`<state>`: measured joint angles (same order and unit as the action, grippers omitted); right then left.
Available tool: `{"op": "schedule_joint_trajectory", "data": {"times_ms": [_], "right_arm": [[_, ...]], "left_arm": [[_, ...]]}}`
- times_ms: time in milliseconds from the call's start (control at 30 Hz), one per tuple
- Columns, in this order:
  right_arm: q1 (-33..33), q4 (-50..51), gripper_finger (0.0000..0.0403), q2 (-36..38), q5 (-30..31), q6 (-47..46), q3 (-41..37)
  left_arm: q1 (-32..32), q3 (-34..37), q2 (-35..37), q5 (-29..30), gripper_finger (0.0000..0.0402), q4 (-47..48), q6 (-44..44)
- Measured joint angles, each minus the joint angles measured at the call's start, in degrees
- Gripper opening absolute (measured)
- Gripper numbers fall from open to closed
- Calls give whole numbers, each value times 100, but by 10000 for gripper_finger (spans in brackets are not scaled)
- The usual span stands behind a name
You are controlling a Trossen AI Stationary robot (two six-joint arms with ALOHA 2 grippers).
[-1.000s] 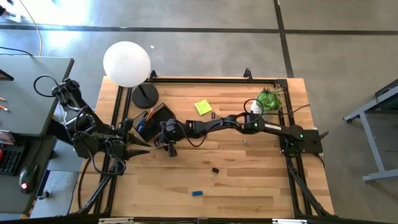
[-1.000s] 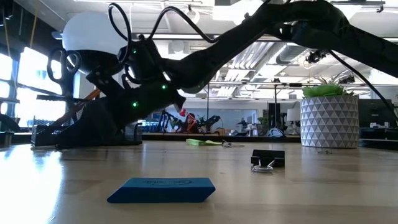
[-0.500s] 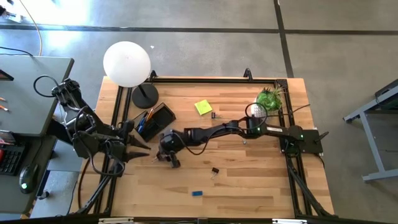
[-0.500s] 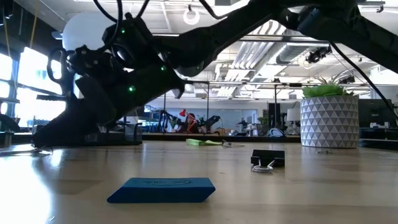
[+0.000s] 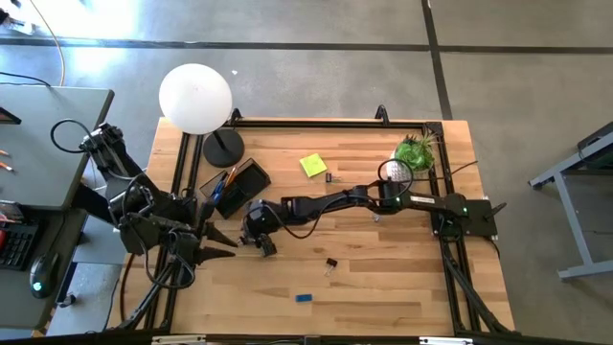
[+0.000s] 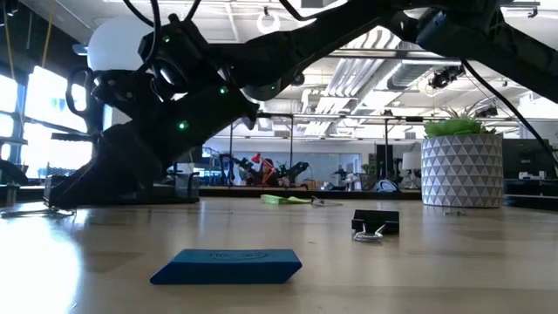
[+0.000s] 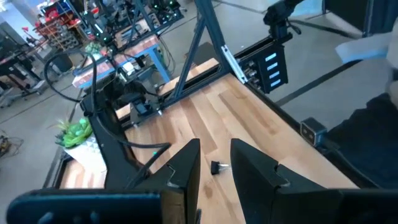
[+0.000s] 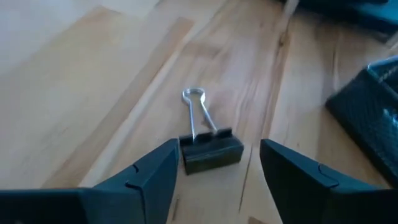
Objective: Pick and place office supplies into organizer
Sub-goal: Put the left black binder clip into the black mesh desk organizer
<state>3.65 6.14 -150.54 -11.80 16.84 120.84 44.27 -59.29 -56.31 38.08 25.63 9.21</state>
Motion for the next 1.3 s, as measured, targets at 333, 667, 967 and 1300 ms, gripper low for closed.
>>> {"op": "schedule_joint_trajectory", "data": {"times_ms": [333, 667, 967, 1300], "right_arm": [[-38, -175, 225, -153, -21, 16, 15], [-34, -360, 224, -240, -106, -3, 22], [-29, -186, 177, -240, -193, 139, 33], [-25, -9, 122, -76, -169, 146, 18]], "left_arm": [[0, 0, 4, -14, 79, -145, 0], [0, 0, 4, -12, 79, -118, -15], [0, 0, 16, -6, 79, 151, -216], [1, 0, 62, 52, 78, 146, -238]]}}
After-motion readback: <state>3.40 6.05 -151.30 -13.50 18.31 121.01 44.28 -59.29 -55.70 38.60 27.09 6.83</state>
